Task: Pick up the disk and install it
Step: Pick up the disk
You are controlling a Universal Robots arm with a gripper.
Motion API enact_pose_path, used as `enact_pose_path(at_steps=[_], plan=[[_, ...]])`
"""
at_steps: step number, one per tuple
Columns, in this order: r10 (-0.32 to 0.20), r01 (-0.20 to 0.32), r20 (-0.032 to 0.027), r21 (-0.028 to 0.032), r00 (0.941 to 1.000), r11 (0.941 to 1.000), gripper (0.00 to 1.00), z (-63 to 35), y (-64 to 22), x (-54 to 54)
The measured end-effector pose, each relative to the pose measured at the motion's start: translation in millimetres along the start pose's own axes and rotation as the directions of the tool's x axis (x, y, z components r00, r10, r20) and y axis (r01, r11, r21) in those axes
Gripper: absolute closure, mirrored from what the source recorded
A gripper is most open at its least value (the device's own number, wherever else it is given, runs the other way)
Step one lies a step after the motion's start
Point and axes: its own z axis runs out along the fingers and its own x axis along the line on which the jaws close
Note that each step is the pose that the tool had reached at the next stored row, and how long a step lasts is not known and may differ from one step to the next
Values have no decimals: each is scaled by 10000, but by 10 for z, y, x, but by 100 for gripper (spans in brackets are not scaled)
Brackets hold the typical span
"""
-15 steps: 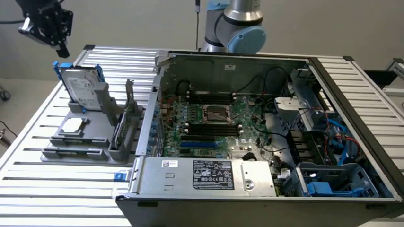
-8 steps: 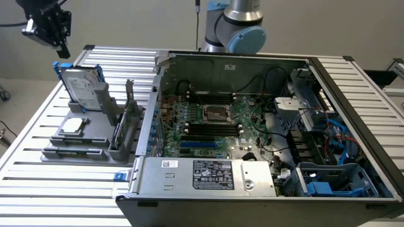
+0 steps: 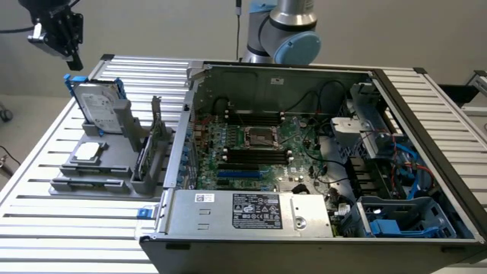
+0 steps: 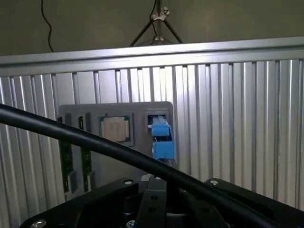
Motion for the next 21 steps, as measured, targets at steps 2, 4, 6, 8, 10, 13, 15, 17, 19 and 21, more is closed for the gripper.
enact_pose_path(at_steps=[2,4,6,8,10,13,15,17,19,21], plan=[[-140,140,-8,-108,9999,9998,89,0,0,-1],[-285,285,-11,-152,9996,9995,89,0,2,-4],[-384,384,-13,-158,9993,9991,89,-1,6,-5],[-390,390,-14,-158,9992,9991,89,-1,6,-5],[-390,389,-14,-157,9992,9991,88,-1,7,-6],[-389,389,-13,-156,9992,9991,76,0,7,-6],[-390,389,-14,-157,9992,9991,64,3,8,-5],[-389,388,-13,-154,9992,9991,58,13,8,-4],[-389,389,-13,-156,9992,9991,52,34,7,-1],[-389,389,-13,-156,9992,9991,52,72,7,2]])
